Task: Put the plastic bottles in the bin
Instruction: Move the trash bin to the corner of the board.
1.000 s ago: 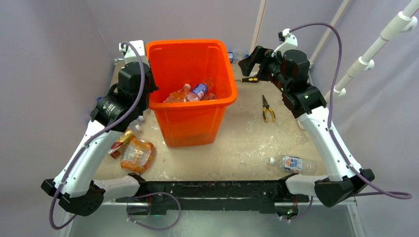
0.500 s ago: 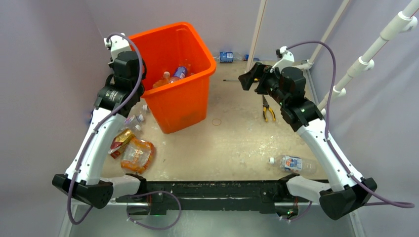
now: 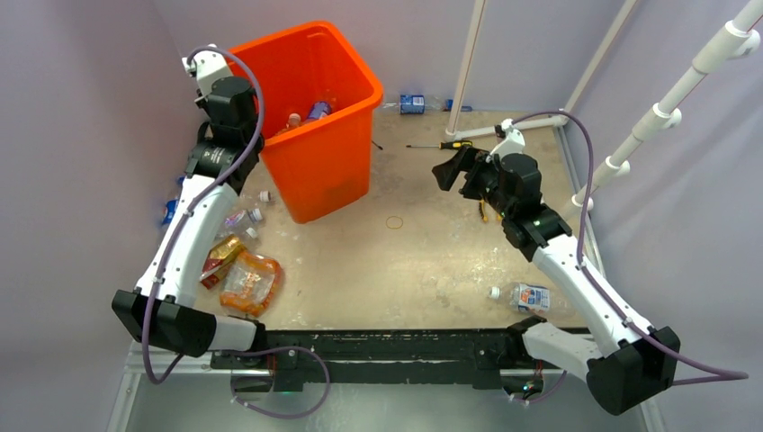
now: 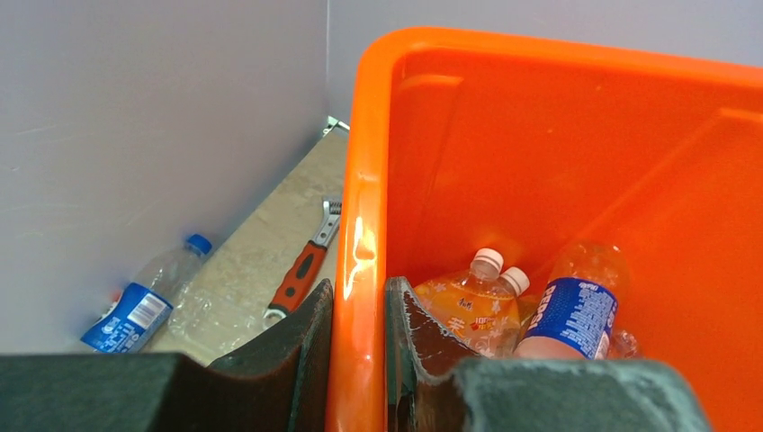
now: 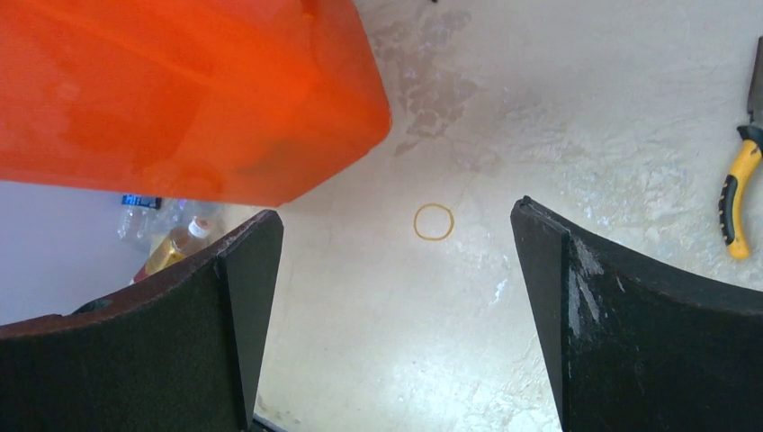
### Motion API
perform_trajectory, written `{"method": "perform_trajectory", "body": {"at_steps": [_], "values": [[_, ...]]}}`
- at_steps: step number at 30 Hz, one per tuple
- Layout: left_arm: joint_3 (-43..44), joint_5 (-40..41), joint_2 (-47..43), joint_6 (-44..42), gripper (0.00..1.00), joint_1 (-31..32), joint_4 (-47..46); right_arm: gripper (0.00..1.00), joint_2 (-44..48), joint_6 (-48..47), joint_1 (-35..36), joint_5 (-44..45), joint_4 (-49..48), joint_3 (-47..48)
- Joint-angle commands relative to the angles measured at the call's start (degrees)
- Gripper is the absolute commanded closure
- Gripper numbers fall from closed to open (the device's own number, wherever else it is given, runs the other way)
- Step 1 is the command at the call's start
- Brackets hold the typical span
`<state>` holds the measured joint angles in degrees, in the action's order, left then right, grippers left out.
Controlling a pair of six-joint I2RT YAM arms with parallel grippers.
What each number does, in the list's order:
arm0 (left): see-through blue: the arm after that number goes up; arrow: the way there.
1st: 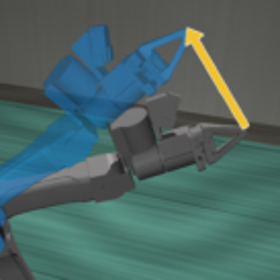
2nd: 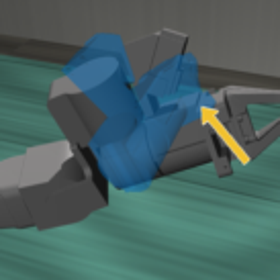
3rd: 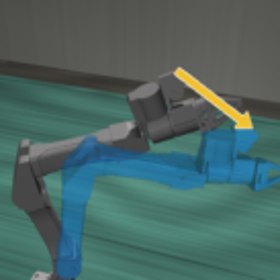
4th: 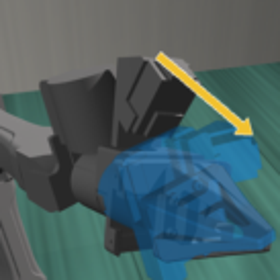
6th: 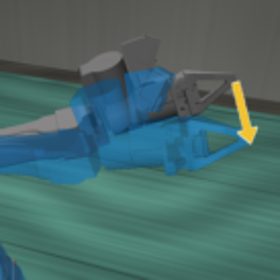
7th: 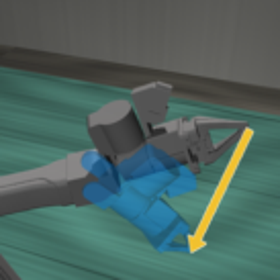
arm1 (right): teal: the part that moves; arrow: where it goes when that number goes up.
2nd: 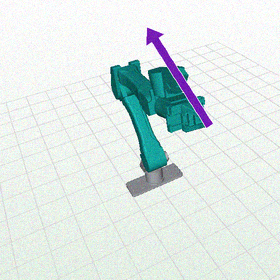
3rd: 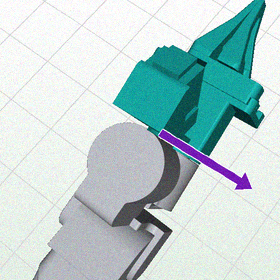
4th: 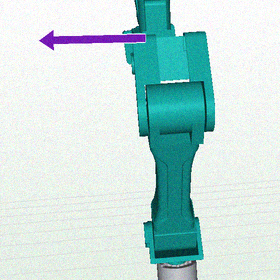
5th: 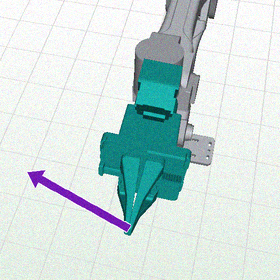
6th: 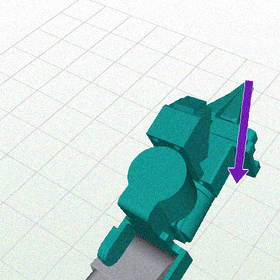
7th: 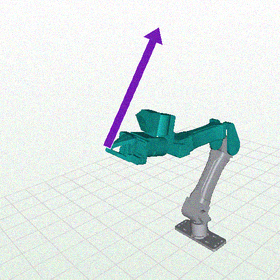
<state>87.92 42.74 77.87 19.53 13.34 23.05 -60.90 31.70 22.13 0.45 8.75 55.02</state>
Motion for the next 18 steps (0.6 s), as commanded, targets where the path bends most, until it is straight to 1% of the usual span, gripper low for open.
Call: {"method": "perform_trajectory", "body": {"at_steps": [1,5,10,13,14,16,17,18], "values": [[-1.78,0.80,2.91,4.69,1.00,-2.03,-10.64,0.01,1.67,2.17,0.26,-0.32,-5.15,-1.63],[-2.66,0.81,3.65,5.02,1.00,-3.33,-12.88,0.01,1.83,2.70,0.19,-0.34,-6.03,-2.82],[-2.67,-3.06,4.77,8.04,1.00,-4.73,-13.97,0.02,1.87,3.01,0.26,0.00,-5.51,-4.46],[-4.64,-6.34,2.89,9.86,1.00,-4.73,-14.70,0.01,3.33,2.84,0.19,2.63,-3.50,-5.61],[-5.71,-7.35,1.66,10.26,0.88,-4.75,-15.29,0.01,4.05,2.88,0.20,3.61,-2.70,-6.16],[-7.60,-9.02,-1.20,11.14,0.53,-4.73,-16.08,0.01,5.68,3.37,0.21,4.00,-1.17,-7.45],[-8.20,-9.71,-2.58,11.44,0.38,-4.73,-15.94,0.01,6.39,3.96,0.24,4.71,-1.15,-8.25],[-8.50,-10.20,-3.87,11.86,0.27,-4.73,-15.51,0.01,7.02,3.91,0.21,5.42,-1.05,-8.77]]}}
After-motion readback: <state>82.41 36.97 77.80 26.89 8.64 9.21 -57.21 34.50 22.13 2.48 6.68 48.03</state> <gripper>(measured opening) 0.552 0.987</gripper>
